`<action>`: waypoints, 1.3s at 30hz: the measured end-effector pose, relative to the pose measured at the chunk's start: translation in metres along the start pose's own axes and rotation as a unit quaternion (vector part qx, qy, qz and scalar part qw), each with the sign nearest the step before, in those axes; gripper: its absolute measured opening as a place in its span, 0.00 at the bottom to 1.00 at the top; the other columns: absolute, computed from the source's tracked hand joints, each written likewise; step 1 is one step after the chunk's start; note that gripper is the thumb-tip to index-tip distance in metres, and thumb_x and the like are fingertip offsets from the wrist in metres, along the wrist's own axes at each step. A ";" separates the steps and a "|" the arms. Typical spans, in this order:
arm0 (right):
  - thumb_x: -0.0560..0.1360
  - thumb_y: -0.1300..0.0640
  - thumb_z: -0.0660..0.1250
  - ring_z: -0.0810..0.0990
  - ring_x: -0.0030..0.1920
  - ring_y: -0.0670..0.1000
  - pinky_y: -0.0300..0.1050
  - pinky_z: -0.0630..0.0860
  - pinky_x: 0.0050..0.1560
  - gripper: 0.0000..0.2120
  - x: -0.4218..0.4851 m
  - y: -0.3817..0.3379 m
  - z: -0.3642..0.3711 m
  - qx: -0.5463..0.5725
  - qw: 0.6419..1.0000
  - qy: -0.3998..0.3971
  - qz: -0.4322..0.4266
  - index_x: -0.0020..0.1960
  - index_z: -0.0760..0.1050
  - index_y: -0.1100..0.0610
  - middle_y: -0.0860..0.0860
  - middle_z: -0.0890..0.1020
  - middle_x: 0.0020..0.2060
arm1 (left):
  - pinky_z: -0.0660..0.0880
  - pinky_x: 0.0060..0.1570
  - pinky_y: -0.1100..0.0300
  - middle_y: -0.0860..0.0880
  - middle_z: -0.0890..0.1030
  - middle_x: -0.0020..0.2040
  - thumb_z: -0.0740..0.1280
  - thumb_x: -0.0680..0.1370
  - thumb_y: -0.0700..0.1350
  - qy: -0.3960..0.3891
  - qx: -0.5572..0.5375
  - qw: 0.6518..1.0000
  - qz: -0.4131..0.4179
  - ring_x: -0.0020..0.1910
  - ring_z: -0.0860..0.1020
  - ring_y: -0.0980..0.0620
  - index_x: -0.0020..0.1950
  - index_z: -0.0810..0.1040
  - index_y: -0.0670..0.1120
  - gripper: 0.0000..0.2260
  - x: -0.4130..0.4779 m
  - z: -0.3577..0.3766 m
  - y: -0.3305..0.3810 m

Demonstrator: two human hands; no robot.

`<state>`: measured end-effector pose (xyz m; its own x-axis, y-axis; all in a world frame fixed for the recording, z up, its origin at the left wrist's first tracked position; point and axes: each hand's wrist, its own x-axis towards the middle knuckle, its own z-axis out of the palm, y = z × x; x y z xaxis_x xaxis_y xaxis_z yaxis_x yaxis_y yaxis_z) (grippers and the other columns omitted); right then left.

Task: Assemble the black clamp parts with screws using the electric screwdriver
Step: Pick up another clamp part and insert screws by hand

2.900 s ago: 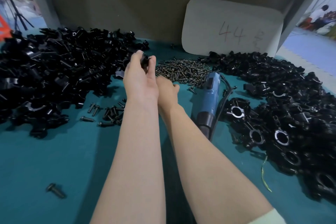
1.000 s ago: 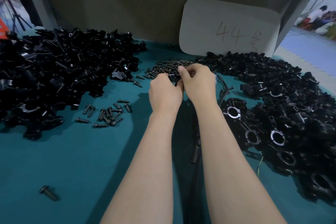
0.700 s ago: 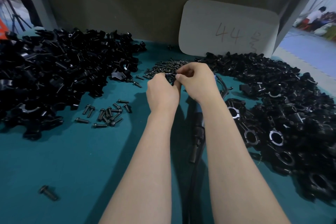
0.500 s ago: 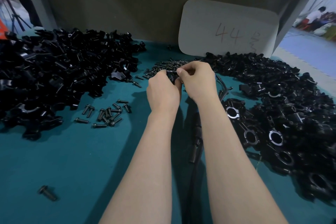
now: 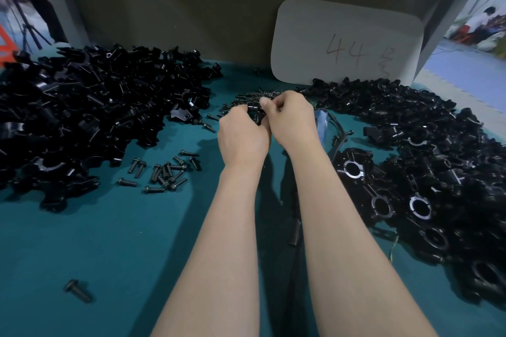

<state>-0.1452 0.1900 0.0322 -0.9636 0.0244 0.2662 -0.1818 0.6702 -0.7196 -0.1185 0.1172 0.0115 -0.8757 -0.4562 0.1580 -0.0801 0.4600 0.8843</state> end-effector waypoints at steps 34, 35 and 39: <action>0.76 0.56 0.68 0.72 0.30 0.50 0.46 0.70 0.36 0.11 -0.001 0.002 -0.001 0.189 0.980 0.004 0.066 0.37 0.70 0.53 0.50 0.77 0.29 | 0.80 0.36 0.63 0.38 0.79 0.51 0.66 0.80 0.42 -0.078 -0.611 0.728 -0.301 0.36 0.79 0.50 0.50 0.74 0.39 0.06 0.014 -0.008 -0.013; 0.75 0.57 0.69 0.72 0.26 0.47 0.41 0.71 0.33 0.10 -0.005 0.003 -0.004 0.211 0.975 -0.004 0.067 0.37 0.71 0.54 0.48 0.76 0.25 | 0.80 0.33 0.64 0.39 0.80 0.49 0.67 0.79 0.42 -0.076 -0.597 0.741 -0.298 0.35 0.80 0.51 0.53 0.75 0.39 0.07 0.013 -0.006 -0.012; 0.75 0.64 0.69 0.78 0.26 0.40 0.31 0.76 0.32 0.08 -0.011 0.007 -0.011 0.291 0.951 -0.046 0.090 0.37 0.77 0.60 0.48 0.79 0.25 | 0.79 0.31 0.64 0.41 0.82 0.45 0.70 0.77 0.42 -0.077 -0.563 0.772 -0.285 0.31 0.81 0.52 0.57 0.76 0.38 0.11 0.009 0.000 -0.010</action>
<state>-0.1335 0.2030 0.0312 -0.9976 0.0179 0.0674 -0.0644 0.1370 -0.9885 -0.1253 0.1086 0.0044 -0.9044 -0.2037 -0.3750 -0.0855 -0.7745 0.6267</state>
